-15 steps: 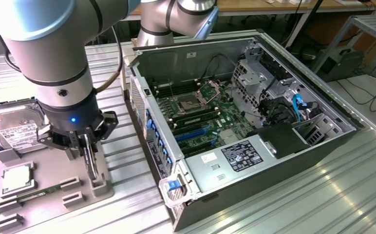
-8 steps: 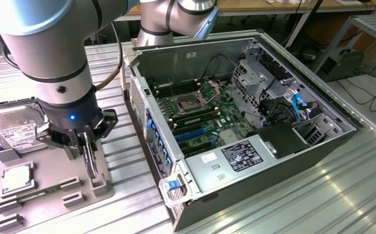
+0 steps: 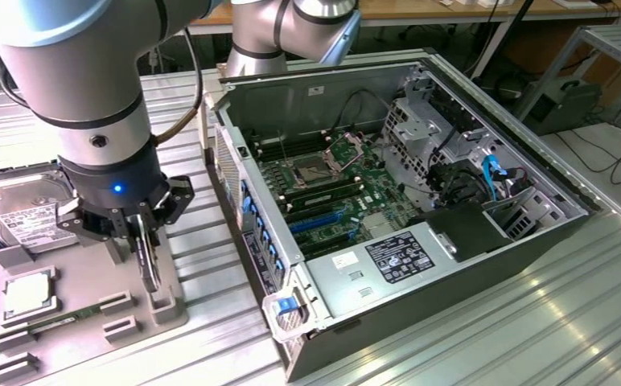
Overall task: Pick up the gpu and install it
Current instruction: 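Pick up the gpu and move the gpu toward the slot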
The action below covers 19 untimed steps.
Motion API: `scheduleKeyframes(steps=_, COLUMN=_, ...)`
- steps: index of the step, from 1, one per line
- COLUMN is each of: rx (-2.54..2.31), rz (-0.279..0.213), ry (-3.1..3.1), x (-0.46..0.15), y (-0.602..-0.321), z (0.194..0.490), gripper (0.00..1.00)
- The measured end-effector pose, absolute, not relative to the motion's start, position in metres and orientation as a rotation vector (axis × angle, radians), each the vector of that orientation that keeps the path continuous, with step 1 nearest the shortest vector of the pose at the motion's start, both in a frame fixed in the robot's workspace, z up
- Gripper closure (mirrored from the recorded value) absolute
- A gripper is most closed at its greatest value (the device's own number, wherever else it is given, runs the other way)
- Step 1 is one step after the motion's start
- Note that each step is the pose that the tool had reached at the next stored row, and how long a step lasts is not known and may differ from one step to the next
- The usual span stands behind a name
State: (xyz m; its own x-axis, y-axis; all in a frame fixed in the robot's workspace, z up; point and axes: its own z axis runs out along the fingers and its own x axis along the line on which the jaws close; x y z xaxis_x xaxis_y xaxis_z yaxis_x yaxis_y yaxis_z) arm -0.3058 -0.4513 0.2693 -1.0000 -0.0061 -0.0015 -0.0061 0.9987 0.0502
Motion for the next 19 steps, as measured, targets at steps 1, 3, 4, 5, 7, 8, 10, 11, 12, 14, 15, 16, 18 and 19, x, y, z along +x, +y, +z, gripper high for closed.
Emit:
scheduleKeyframes(steps=1, rx=-0.010, rz=0.079, ry=3.139, x=-0.306, y=-0.451, z=0.270, gripper=0.72)
scheduleKeyframes(steps=3, rx=-0.010, rz=0.079, ry=3.139, x=-0.306, y=-0.451, z=0.272, gripper=0.72)
scheduleKeyframes(steps=4, rx=-0.010, rz=0.079, ry=3.139, x=-0.306, y=-0.451, z=0.273, gripper=0.72)
scheduleKeyframes(steps=5, rx=-0.010, rz=0.079, ry=3.139, x=-0.306, y=-0.451, z=0.273, gripper=0.72)
scheduleKeyframes(steps=7, rx=-0.010, rz=0.080, ry=3.139, x=-0.306, y=-0.451, z=0.275, gripper=0.72)
scheduleKeyframes(steps=8, rx=-0.011, rz=0.080, ry=3.139, x=-0.306, y=-0.451, z=0.276, gripper=0.72)
scheduleKeyframes(steps=10, rx=-0.011, rz=0.080, ry=3.139, x=-0.306, y=-0.451, z=0.277, gripper=0.72)
scheduleKeyframes(steps=11, rx=-0.011, rz=0.080, ry=3.139, x=-0.306, y=-0.451, z=0.278, gripper=0.72)
scheduleKeyframes(steps=12, rx=-0.011, rz=0.080, ry=3.139, x=-0.306, y=-0.451, z=0.279, gripper=0.72)
scheduleKeyframes(steps=14, rx=-0.011, rz=0.080, ry=3.139, x=-0.306, y=-0.451, z=0.280, gripper=0.72)
scheduleKeyframes(steps=15, rx=-0.012, rz=0.080, ry=3.139, x=-0.306, y=-0.451, z=0.280, gripper=0.72)
scheduleKeyframes(steps=16, rx=-0.012, rz=0.080, ry=3.139, x=-0.306, y=-0.451, z=0.281, gripper=0.72)
scheduleKeyframes(steps=18, rx=-0.012, rz=0.080, ry=3.139, x=-0.306, y=-0.451, z=0.282, gripper=0.72)
scheduleKeyframes(steps=19, rx=-0.012, rz=0.080, ry=3.139, x=-0.306, y=-0.451, z=0.283, gripper=0.72)
